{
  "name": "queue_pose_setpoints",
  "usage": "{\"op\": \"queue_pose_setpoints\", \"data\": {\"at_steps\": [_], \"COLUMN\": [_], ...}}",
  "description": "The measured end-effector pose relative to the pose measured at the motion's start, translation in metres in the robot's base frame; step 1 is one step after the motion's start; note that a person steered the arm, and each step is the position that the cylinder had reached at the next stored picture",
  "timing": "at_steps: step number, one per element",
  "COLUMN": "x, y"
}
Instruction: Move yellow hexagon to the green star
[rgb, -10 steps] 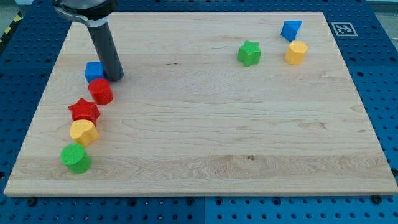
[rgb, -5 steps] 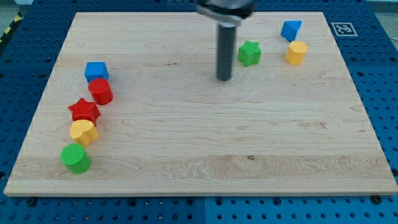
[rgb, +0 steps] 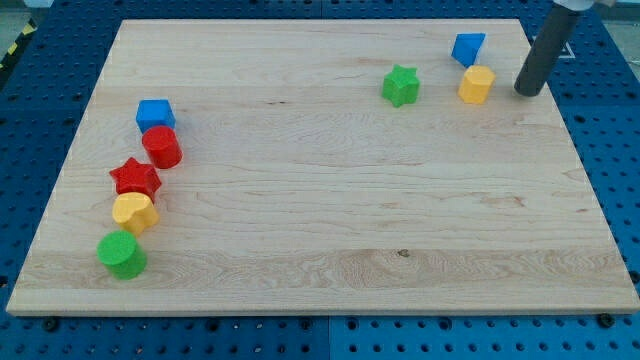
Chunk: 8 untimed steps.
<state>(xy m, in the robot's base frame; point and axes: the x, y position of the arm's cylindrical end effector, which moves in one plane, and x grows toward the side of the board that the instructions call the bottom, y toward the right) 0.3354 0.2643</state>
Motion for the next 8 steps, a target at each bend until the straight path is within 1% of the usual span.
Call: {"op": "queue_pose_setpoints", "data": {"at_steps": [1,4,6,8], "x": [0.000,0.000,0.000,0.000], "y": [-0.002,-0.059,-0.070,-0.097]}}
